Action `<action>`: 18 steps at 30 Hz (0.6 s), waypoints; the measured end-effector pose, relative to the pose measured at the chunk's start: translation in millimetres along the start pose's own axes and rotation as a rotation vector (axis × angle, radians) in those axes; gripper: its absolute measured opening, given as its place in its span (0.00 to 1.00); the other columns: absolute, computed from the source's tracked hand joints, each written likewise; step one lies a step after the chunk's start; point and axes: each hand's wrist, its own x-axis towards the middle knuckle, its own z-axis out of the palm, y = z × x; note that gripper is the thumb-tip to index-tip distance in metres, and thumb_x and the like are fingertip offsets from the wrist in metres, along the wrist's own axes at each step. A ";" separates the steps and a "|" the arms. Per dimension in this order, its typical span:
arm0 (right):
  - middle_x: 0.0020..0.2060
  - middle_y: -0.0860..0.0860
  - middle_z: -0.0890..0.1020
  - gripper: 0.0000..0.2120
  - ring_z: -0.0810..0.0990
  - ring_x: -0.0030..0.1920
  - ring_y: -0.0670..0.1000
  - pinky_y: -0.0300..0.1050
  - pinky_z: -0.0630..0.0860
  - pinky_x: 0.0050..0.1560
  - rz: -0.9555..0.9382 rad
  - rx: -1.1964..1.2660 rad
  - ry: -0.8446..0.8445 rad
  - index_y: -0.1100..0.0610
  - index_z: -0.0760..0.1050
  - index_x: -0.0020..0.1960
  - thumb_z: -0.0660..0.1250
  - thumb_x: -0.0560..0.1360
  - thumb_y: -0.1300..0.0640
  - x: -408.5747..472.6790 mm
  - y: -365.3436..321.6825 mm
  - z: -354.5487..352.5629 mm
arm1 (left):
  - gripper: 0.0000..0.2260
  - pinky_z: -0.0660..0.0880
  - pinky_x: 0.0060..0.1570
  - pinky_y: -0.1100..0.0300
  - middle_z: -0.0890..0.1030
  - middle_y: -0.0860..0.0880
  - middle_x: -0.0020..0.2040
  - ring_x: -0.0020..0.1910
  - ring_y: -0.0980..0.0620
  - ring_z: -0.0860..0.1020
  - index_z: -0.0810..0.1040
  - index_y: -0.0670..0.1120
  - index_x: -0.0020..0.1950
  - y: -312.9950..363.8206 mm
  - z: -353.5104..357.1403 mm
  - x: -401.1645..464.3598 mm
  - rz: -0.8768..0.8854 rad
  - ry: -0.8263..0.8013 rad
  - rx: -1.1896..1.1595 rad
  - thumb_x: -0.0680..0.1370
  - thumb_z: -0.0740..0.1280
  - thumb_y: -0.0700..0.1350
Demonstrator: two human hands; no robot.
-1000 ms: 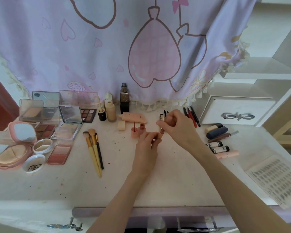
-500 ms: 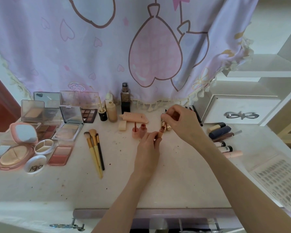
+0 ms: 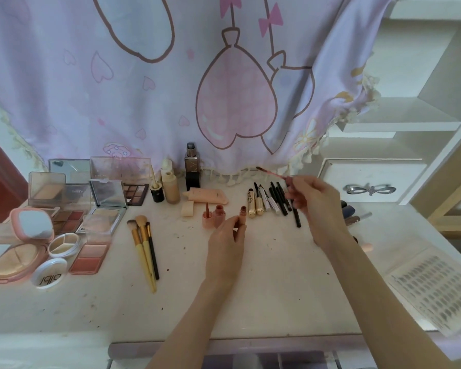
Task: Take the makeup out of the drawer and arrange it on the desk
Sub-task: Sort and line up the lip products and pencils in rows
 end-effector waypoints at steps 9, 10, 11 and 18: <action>0.42 0.55 0.85 0.09 0.84 0.43 0.51 0.39 0.79 0.37 0.468 0.524 -0.219 0.60 0.78 0.47 0.59 0.79 0.61 -16.0 52.9 -16.7 | 0.06 0.66 0.43 0.74 0.78 0.52 0.43 0.40 0.57 0.74 0.79 0.44 0.52 1.5 5.5 6.6 -0.017 0.007 -0.004 0.78 0.63 0.41; 0.43 0.53 0.85 0.10 0.84 0.44 0.50 0.39 0.78 0.38 0.423 0.420 -0.230 0.59 0.78 0.47 0.58 0.79 0.59 -15.7 55.7 -15.4 | 0.06 0.66 0.42 0.76 0.77 0.53 0.43 0.40 0.58 0.73 0.79 0.44 0.53 1.6 5.6 7.0 -0.018 0.002 -0.001 0.78 0.63 0.41; 0.44 0.52 0.85 0.10 0.82 0.45 0.50 0.40 0.75 0.40 0.387 0.334 -0.236 0.59 0.78 0.47 0.58 0.80 0.58 -15.3 58.0 -14.4 | 0.07 0.65 0.43 0.76 0.76 0.54 0.43 0.40 0.58 0.73 0.78 0.44 0.53 1.8 5.7 7.4 -0.019 -0.002 0.000 0.78 0.63 0.41; 0.39 0.55 0.82 0.07 0.83 0.43 0.46 0.38 0.75 0.40 0.244 0.204 -0.256 0.62 0.76 0.43 0.61 0.77 0.65 -12.8 66.0 -10.1 | 0.08 0.66 0.45 0.72 0.77 0.52 0.45 0.43 0.56 0.74 0.78 0.43 0.55 2.6 5.8 7.7 -0.027 -0.009 0.024 0.78 0.63 0.41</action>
